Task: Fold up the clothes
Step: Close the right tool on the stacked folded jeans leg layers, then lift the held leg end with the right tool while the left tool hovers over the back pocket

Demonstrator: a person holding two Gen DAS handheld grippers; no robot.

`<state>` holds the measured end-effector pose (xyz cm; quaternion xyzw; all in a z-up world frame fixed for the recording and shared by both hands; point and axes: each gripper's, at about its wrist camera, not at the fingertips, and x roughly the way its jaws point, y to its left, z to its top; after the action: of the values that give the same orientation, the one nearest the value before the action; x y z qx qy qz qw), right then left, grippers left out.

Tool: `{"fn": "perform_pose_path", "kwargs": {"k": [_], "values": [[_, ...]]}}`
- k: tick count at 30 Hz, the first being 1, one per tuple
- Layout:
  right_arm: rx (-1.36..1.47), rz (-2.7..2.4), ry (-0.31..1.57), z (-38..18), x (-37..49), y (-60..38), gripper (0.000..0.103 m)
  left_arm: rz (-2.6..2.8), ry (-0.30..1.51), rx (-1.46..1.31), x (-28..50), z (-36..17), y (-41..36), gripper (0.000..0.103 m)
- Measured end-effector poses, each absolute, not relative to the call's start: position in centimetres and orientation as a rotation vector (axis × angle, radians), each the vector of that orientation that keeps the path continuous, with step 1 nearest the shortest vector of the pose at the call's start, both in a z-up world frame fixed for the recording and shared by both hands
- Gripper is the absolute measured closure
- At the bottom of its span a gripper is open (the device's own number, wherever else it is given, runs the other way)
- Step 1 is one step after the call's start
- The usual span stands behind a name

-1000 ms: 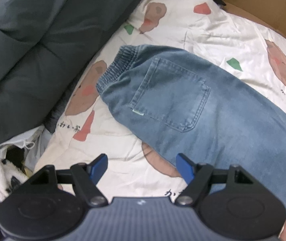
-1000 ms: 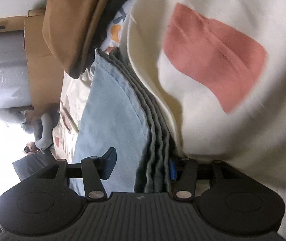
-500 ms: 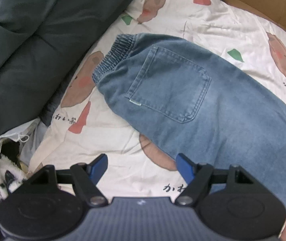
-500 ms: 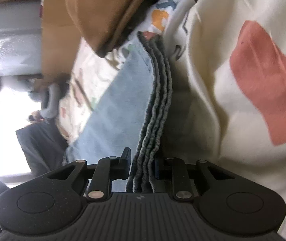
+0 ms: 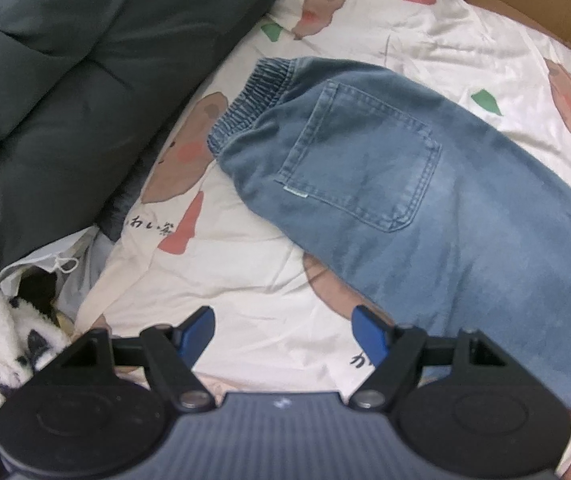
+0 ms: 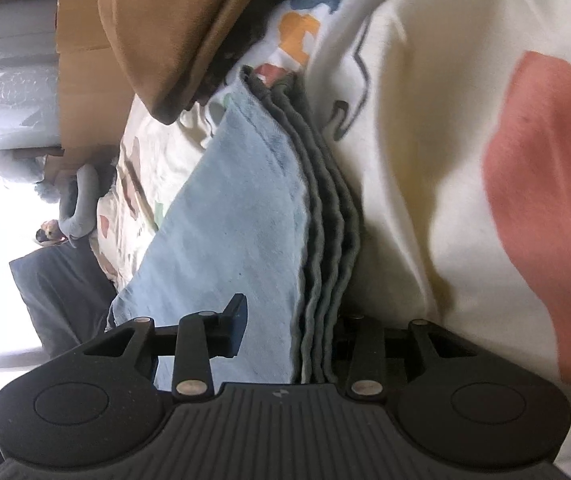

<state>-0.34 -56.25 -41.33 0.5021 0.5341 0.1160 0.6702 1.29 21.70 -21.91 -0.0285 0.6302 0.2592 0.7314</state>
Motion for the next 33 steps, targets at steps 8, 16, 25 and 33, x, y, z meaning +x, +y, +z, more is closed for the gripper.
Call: {"fn": "perform_pose_path", "kwargs": {"k": [8, 16, 25, 33], "values": [[1.127, 0.388, 1.203, -40.5, 0.0, -56.2, 0.078, 0.574, 1.413, -0.054, 1.0, -22.8, 21.9, 0.025], [1.071, 0.295, 1.218, -40.5, 1.2, -56.4, 0.076, 0.546, 1.412, -0.053, 1.9, -22.8, 21.2, 0.025], [0.920, 0.259, 1.275, -40.1, 2.5, -54.4, 0.095, 0.527, 1.401, -0.053, 2.3, -22.4, 21.0, 0.025], [0.789, 0.279, 1.269, -34.4, 3.4, -53.7, 0.095, 0.518, 1.383, -0.054, 2.5, -22.0, 21.2, 0.025]]}}
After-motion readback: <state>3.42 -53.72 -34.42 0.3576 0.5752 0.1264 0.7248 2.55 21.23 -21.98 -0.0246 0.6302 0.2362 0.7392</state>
